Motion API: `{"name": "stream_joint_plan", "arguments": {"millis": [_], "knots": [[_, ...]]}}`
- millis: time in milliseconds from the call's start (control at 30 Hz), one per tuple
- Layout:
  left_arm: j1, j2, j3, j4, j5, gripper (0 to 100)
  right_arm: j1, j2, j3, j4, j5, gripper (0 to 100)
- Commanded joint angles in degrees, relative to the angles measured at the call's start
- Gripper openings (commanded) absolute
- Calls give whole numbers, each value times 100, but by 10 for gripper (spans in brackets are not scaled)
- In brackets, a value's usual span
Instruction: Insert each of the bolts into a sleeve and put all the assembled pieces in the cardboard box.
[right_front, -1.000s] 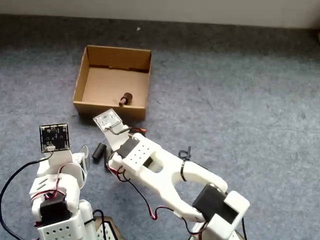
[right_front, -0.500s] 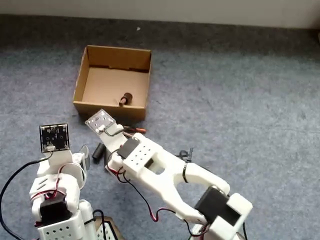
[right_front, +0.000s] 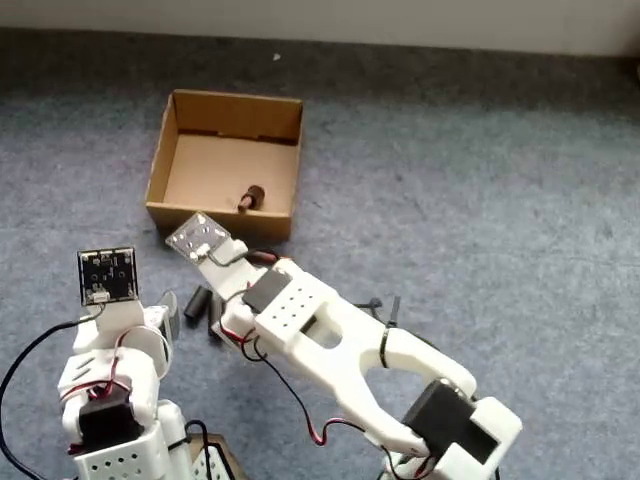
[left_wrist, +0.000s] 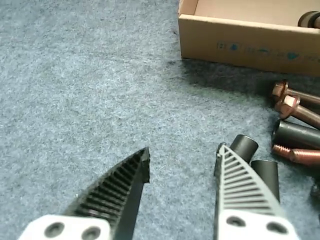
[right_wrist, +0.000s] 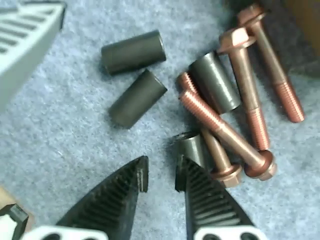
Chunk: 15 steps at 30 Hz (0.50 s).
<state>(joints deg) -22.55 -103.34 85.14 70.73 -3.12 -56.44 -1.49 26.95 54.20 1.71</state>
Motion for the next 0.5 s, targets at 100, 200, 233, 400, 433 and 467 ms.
{"name": "stream_joint_plan", "arguments": {"millis": [100, 200, 233, 400, 433, 467], "knots": [[-48, -40, -13, 18, 44, 231, 347, 312, -110, -171, 378, 98], [-40, -40, -13, 26, 44, 231, 444, 629, -101, -321, 466, 98], [-40, -40, -13, 26, 44, 231, 444, 699, -110, -321, 475, 98], [-40, -40, -13, 26, 44, 231, 426, 910, -92, -321, 510, 98], [-40, -40, -13, 26, 44, 231, 444, 989, -92, -321, 510, 98], [-40, -40, -4, 26, 44, 231, 444, 1077, -92, -321, 510, 98]]}}
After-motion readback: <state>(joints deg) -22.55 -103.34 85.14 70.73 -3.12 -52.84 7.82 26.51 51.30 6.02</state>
